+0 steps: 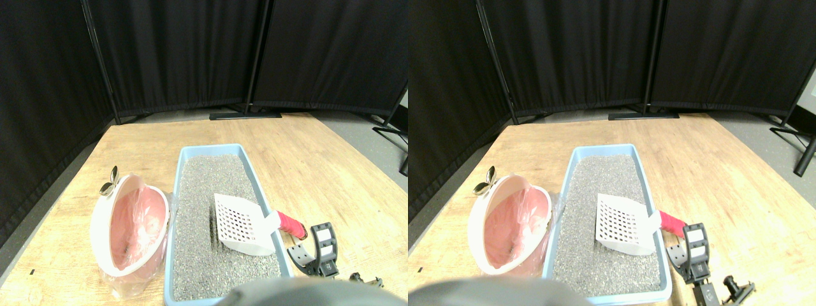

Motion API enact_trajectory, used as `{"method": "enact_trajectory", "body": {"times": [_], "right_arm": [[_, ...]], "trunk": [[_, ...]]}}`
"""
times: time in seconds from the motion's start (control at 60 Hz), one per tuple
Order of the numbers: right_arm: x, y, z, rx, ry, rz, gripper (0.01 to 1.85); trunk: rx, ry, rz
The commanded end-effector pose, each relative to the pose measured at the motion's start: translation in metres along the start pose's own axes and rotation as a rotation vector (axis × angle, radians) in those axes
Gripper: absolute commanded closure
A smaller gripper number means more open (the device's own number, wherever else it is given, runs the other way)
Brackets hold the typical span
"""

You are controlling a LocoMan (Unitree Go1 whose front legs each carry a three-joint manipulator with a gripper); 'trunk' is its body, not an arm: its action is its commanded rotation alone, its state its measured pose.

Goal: Scoop (unimanual)

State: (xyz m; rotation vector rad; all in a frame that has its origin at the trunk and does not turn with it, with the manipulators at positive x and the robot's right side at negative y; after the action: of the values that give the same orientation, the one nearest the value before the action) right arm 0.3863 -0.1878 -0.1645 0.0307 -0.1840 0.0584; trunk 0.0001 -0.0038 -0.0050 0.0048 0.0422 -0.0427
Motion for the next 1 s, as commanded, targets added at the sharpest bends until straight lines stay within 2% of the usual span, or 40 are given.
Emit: {"method": "enact_trajectory", "body": {"times": [0.017,0.267,0.417,0.617,1.0], "right_arm": [[0.002,0.0,0.004,0.015,-0.028,-0.005,0.79],[0.007,-0.001,-0.003,0.058,-0.012,-0.005,0.72],[0.014,-0.005,-0.011,0.079,0.017,0.002,0.76],[0.02,-0.009,-0.018,0.099,0.057,-0.024,0.84],[0.03,-0.012,-0.035,0.173,0.133,-0.061,0.83]], "trunk": [[-0.016,-0.007,-0.003],[-0.017,-0.003,-0.006],[-0.013,0.001,-0.013],[-0.009,0.001,-0.021],[-0.01,0.009,-0.019]]}}
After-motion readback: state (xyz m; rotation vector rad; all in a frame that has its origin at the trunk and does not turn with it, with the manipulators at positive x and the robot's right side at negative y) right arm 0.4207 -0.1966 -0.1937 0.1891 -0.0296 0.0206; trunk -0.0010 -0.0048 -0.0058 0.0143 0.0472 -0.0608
